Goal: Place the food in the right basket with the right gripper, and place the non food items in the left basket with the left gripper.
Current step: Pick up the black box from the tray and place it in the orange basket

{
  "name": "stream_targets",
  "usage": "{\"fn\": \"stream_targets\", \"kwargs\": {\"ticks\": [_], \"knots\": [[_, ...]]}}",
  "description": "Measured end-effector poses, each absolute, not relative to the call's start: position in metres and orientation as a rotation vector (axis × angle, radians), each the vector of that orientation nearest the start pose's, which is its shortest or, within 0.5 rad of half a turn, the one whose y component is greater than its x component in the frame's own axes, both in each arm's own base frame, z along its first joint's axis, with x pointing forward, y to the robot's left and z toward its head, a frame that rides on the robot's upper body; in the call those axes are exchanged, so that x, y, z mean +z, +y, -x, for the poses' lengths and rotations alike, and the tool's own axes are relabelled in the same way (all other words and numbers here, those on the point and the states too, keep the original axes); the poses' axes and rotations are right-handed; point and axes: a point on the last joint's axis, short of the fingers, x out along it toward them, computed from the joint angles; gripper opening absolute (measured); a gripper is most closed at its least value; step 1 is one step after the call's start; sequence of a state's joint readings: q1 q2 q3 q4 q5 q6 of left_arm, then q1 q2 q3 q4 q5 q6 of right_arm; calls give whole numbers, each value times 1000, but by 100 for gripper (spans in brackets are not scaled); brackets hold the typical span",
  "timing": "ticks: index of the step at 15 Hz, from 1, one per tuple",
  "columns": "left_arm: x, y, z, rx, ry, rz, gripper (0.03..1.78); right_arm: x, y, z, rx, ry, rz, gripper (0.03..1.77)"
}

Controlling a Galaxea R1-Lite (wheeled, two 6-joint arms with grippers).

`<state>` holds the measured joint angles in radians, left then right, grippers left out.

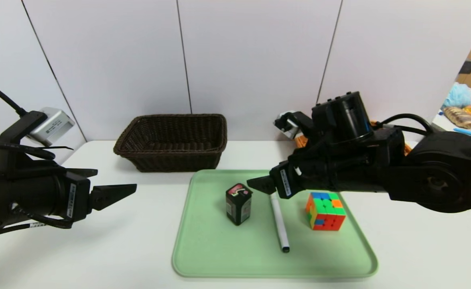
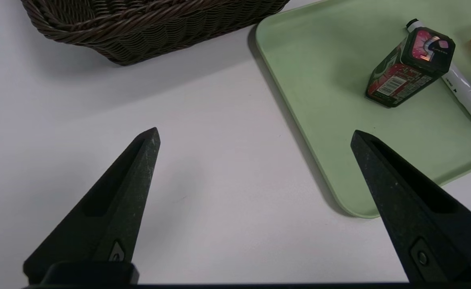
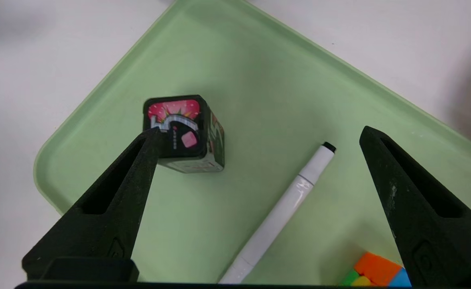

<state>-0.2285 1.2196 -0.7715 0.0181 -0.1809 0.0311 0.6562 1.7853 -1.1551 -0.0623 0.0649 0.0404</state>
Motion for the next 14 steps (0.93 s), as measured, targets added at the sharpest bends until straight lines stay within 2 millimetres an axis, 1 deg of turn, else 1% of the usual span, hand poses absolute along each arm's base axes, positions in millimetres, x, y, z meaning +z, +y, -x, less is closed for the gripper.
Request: {"fn": "stream_targets", "kwargs": {"ticks": [6,10,14], "knots": [[228,-44,-173,-407,464,-43,169,201,223,-269,692,632,105,170],[228,-44,-173,-409,463,-43,169,205,229,-270,685,677,80,170],[228,-45,-172,-409,465,-43,169,201,236,-270,690,712,89,170]]}}
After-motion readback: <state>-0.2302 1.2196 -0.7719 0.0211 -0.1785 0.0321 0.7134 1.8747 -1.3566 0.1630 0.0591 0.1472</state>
